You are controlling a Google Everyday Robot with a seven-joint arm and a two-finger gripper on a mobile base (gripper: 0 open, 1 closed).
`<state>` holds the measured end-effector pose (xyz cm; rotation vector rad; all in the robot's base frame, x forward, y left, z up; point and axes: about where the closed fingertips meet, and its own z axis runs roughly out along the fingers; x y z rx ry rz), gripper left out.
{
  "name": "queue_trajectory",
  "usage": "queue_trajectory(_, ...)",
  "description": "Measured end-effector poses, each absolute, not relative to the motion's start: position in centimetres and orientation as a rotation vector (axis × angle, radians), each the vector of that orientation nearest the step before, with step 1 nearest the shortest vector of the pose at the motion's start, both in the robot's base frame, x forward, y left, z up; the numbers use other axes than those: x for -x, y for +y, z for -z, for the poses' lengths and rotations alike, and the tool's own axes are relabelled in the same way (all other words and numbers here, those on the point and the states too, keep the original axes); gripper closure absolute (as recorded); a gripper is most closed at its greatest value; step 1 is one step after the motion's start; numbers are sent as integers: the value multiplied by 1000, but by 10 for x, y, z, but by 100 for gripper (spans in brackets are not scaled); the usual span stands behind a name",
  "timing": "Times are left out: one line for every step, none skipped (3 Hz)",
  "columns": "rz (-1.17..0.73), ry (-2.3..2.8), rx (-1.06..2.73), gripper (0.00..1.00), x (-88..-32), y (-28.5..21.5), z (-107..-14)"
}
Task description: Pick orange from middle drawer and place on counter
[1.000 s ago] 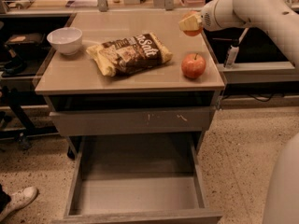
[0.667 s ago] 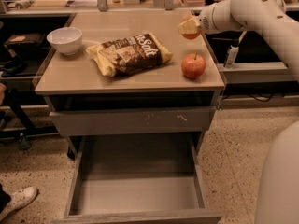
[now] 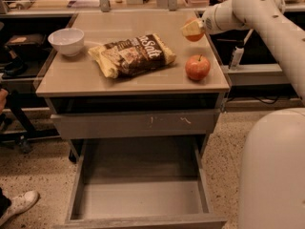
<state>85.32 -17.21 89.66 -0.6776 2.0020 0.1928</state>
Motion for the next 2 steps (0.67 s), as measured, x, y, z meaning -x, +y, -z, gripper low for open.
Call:
queue_trajectory(-203,2024,711,100,-859,-166,-886)
queue_trajectory(-245,2043,725,100,-862,-158,-873)
